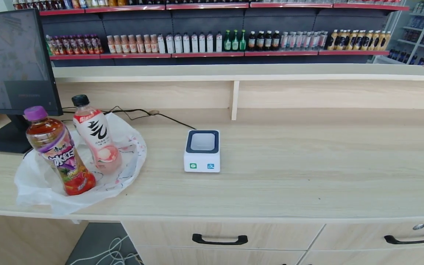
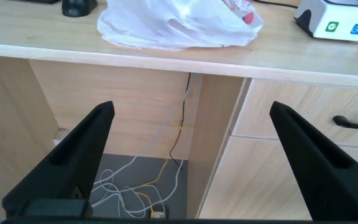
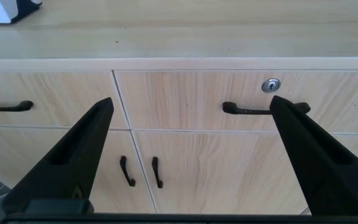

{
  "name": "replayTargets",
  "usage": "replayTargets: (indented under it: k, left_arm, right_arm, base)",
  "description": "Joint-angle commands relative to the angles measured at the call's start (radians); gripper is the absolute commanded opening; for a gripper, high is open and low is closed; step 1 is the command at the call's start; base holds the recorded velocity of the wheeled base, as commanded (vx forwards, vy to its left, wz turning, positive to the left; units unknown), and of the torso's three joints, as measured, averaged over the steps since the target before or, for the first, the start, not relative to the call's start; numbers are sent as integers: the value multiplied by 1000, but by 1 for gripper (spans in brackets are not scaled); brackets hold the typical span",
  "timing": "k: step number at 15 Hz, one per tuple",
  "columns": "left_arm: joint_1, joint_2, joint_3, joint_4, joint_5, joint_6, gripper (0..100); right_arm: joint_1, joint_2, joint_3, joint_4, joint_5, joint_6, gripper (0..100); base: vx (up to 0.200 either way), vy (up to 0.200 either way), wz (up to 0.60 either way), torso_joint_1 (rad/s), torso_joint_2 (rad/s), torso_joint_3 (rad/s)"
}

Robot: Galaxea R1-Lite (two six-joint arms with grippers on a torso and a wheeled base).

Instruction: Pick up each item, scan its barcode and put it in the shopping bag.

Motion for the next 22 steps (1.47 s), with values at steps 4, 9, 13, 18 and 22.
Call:
replayTargets:
  k: [4, 9, 13, 18, 22]
  left_arm:
    - [-2, 0, -1, 0, 0, -10, 100]
    - [-2, 0, -1, 0, 0, -13, 100]
    - [-2, 0, -1, 0, 2, -16, 100]
    - [-2, 0, -1, 0, 2, -16, 100]
    - [-2, 0, 1, -1, 0, -3, 100]
  right_arm:
    - [-1, 0, 0, -1, 1, -3, 100]
    - [-1, 0, 0, -1, 1, -7, 100]
    - [-1, 0, 0, -1, 1, -12, 100]
    - [-1, 0, 0, -1, 1, -10, 100]
    - [-1, 0, 0, -2, -1, 17, 100]
  base:
    - [-200, 0, 0, 8, 5, 0]
    - [-200, 0, 0, -3, -2, 3]
    - [-200, 0, 0, 2, 4, 2]
    - [-200, 0, 0, 0, 0, 4]
    - [-100, 0, 0, 2, 4, 1]
